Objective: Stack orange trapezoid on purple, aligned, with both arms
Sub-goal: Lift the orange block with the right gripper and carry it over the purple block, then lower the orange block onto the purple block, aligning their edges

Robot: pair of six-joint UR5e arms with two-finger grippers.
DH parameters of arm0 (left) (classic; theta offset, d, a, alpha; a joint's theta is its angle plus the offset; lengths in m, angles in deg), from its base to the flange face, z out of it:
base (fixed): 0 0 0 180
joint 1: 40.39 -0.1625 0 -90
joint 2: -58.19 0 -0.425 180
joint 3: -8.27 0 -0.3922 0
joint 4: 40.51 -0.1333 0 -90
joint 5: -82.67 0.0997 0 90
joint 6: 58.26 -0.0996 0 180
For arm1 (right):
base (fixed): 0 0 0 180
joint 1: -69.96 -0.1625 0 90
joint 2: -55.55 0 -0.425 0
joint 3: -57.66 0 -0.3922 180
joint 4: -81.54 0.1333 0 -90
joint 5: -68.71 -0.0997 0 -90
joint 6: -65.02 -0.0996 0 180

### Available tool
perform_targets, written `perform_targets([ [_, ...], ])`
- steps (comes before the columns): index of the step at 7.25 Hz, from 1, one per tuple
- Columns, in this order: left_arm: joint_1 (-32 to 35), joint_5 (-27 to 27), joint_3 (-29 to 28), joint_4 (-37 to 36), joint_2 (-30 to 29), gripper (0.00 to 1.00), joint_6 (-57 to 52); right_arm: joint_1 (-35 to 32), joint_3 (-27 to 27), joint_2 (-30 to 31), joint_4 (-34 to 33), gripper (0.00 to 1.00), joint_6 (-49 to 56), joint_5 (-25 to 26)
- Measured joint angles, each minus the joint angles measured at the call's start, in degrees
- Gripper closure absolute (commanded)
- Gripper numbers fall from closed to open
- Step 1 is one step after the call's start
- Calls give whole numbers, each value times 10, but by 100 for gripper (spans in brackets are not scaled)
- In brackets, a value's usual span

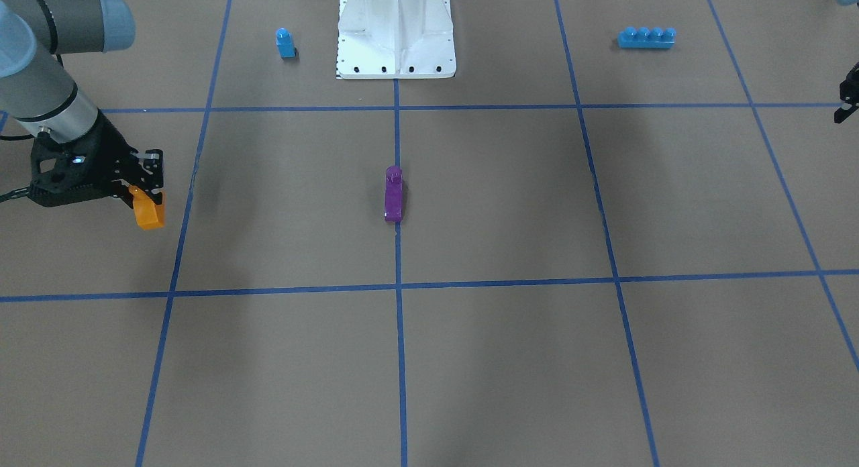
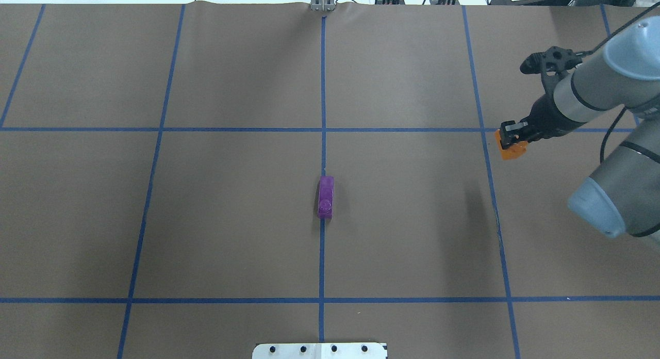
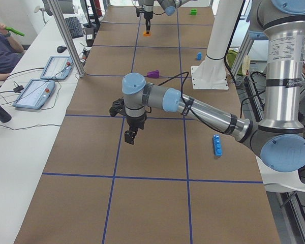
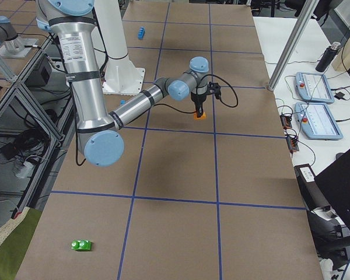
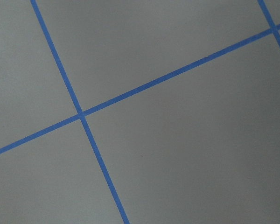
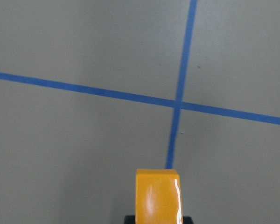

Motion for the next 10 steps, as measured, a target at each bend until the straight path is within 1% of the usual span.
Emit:
perform_targets([
  [1,8,0,-5,0,2,0,-1,26,3,-52,-27,100,-54,2],
  [2,17,1,-9,-2,6,0,-2,61,12,-100,-37,100,-119,9],
  [3,23,0,-11,-3,9,0,-2,98,31,-148,-41,100,-180,28],
  [5,28,-1,-12,-4,17,0,-2,157,118,-253,-43,100,-267,76],
  [6,28,-1,-12,-4,19,0,-2,176,157,-292,-43,100,-293,92],
  [7,28,-1,-12,-4,20,0,-2,191,178,-310,-43,100,-311,105],
  [10,27,-1,-13,-3,23,0,-2,217,190,-322,-72,100,-323,120],
])
